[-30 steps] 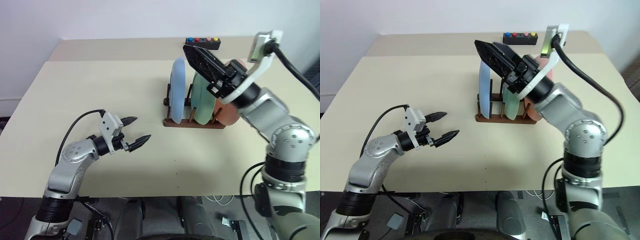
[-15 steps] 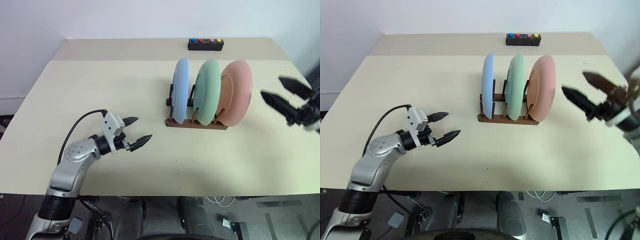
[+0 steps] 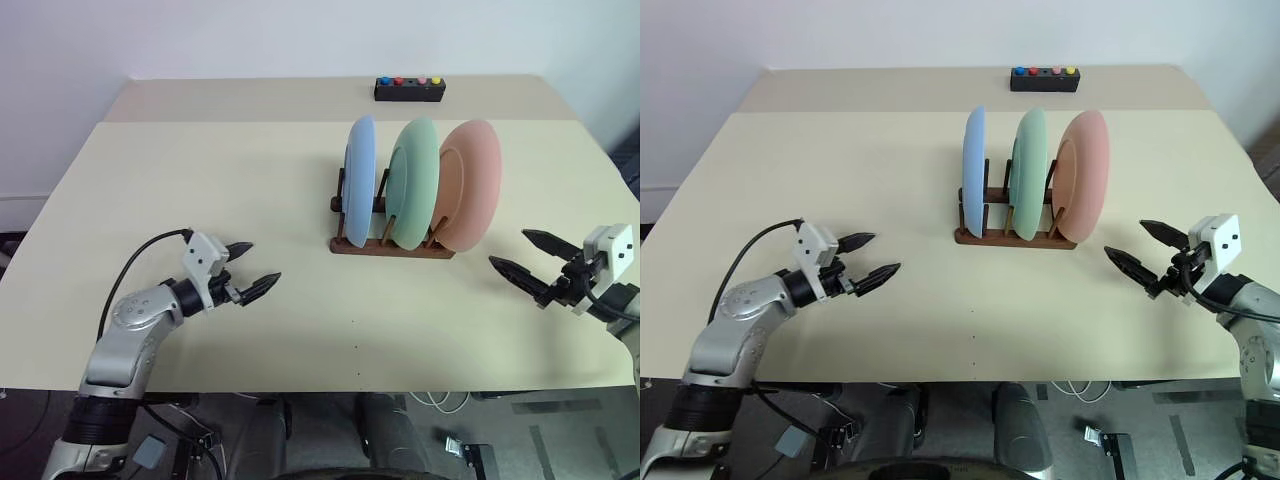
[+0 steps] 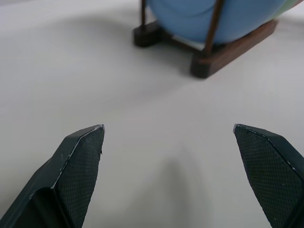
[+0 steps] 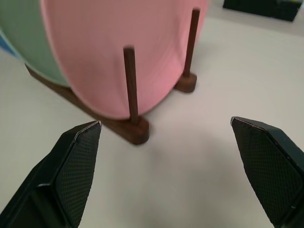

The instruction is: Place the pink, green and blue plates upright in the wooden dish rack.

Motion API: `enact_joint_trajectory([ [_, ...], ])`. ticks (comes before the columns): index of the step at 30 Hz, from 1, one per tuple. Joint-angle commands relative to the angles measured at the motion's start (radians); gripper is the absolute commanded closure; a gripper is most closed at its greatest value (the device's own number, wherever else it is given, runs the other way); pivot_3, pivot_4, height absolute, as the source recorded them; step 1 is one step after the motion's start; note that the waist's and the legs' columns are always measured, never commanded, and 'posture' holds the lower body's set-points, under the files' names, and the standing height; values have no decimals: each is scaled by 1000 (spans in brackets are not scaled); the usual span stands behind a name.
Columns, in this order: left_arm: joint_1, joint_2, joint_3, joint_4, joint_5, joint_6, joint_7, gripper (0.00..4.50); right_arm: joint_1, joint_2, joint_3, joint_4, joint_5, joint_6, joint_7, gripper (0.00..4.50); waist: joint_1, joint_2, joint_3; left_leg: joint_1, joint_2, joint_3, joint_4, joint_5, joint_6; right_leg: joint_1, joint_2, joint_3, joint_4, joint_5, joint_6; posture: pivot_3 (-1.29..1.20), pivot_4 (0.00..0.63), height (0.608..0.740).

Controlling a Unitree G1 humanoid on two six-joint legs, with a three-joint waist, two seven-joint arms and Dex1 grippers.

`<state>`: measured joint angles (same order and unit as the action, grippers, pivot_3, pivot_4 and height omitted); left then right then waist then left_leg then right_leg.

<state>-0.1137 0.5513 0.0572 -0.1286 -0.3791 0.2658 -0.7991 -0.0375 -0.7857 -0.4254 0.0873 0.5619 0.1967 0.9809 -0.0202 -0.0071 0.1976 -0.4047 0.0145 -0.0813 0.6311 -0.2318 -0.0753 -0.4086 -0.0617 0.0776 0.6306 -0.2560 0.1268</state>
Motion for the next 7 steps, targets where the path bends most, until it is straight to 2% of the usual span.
enact_joint_trajectory([
  [1, 10, 7, 29, -54, -19, -3, 0, 0, 0, 20, -12, -13, 9, -19, 12, 49, 6, 0, 0, 0, 0, 0, 0, 0, 0, 0, 0, 0, 0, 0, 0, 0, 150, 730],
  [7, -1, -5, 28, -40, -10, -14, 13, 0, -38, 29, 6, 4, -8, -26, 10, 49, 4, 0, 0, 0, 0, 0, 1, 0, 0, 1, 0, 0, 0, 0, 0, 0, 150, 730],
])
